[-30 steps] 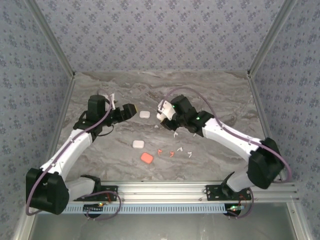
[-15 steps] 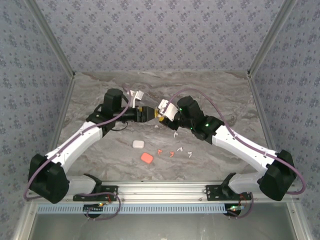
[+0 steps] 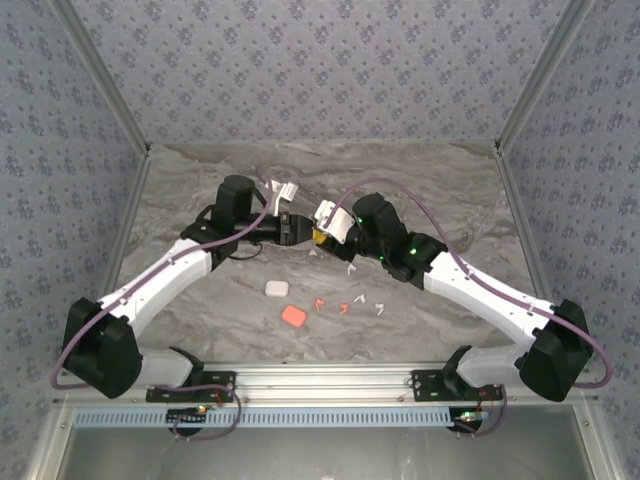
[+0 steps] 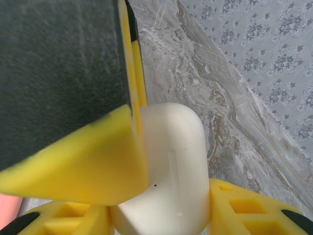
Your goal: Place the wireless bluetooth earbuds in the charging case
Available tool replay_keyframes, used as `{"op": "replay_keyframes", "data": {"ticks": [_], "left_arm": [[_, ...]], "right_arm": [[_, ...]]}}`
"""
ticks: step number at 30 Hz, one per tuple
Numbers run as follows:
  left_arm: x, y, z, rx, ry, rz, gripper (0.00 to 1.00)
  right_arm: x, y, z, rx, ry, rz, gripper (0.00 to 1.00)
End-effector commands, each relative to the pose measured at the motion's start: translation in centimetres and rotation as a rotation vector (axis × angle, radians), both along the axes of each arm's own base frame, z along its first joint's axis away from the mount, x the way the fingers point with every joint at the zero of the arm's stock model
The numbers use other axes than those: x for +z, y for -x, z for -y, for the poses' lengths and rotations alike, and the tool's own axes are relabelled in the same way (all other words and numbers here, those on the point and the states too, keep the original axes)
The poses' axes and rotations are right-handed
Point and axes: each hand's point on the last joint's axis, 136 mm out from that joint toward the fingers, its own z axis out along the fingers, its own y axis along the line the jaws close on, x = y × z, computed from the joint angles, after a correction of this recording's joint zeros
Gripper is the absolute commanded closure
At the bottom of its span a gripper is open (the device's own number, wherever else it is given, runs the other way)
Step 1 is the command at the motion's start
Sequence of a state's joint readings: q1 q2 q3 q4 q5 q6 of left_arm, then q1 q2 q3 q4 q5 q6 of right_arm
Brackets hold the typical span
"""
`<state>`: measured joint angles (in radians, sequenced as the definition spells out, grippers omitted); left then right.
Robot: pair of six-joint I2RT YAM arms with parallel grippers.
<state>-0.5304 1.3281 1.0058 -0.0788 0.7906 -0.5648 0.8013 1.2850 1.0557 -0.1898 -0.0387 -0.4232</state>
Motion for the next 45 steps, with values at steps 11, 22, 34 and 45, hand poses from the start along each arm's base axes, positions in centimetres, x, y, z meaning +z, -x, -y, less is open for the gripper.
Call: {"op": "replay_keyframes", "data": {"ticks": [11, 22, 34, 45], "left_arm": [[4.3, -0.9, 0.0, 0.059, 0.113, 0.218, 0.79], [6.3, 0.6, -1.2, 0.175, 0.166, 0.663, 0.96], [6.3, 2.4, 0.2, 0.092, 0.131, 0.804, 1.00], [6.5, 3.1, 0.5, 0.051, 0.143, 0.819, 1.00]], "right_arm": [[2.6, 2.0, 1.8, 0.051, -0.150, -0.088, 0.17], [7.5, 2.0, 5.7, 0.068, -0.606, -0.242, 0.05], [7.2, 1.4, 3.8, 0.095, -0.597, -0.258, 0.07], [6.8, -0.5, 3.4, 0.042, -0.579, -0.265, 0.11]]}}
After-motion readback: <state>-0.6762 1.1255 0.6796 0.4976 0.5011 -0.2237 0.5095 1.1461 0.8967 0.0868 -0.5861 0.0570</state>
